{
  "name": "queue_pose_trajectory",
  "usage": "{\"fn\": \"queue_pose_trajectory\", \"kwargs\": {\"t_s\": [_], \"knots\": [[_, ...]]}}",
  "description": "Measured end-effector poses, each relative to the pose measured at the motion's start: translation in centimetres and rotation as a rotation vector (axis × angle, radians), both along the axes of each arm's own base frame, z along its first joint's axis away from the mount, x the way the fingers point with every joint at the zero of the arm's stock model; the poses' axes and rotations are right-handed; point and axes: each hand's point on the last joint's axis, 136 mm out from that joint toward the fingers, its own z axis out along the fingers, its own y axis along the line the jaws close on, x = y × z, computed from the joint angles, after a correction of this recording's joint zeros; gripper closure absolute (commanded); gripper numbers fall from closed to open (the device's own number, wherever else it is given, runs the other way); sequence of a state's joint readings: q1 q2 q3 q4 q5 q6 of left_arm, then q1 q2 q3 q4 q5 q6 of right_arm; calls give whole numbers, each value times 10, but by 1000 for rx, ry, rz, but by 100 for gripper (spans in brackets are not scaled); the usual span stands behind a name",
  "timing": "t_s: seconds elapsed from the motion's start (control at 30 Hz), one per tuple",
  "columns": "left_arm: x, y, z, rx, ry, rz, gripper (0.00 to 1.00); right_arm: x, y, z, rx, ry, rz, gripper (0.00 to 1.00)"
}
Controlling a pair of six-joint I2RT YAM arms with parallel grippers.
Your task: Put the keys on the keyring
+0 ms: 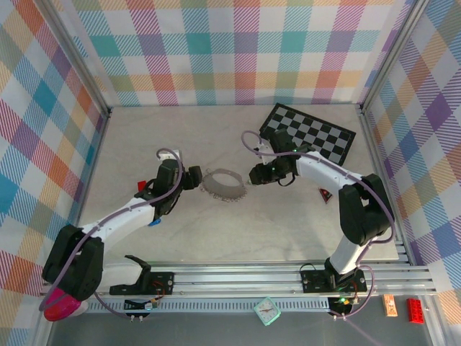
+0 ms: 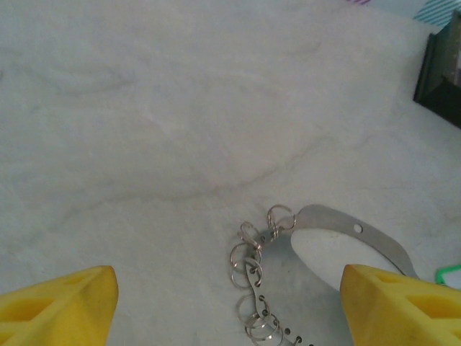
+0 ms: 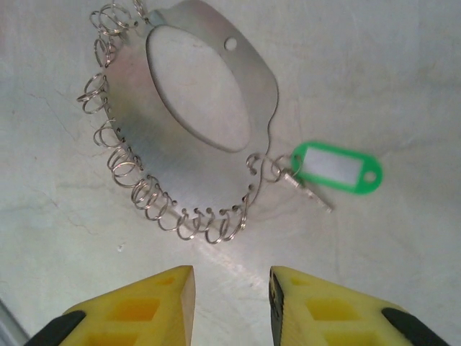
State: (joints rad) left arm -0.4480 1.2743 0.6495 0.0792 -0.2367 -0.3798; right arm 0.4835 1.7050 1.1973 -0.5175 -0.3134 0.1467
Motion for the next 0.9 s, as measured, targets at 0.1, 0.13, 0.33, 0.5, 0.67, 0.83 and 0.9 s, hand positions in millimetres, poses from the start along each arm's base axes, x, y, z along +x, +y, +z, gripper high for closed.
{"fn": "queue_pose_trajectory", "kwargs": {"t_s": [0.1, 0.13, 0.33, 0.5, 0.67, 0.83, 0.9], "knots": [[-4, 3, -12, -21, 74, 48, 19, -5, 4, -5, 7, 54, -44, 67], [-6, 5, -15, -24, 95, 65, 19, -7, 6, -7, 7, 69, -54, 67], [-17, 16, -25, -43, 181, 161, 19, -10, 11, -28, -4, 157, -108, 67], [-21, 18, -29, -63, 204, 193, 19, -10, 13, -43, -9, 200, -124, 70], [-20, 18, -27, -71, 207, 201, 20, -9, 18, -56, -15, 232, -122, 72], [-20, 18, -26, -73, 206, 203, 20, -4, 23, -62, -19, 238, -119, 76], [-20, 18, -26, -73, 205, 203, 20, -2, 24, -63, -20, 236, -118, 78]]}}
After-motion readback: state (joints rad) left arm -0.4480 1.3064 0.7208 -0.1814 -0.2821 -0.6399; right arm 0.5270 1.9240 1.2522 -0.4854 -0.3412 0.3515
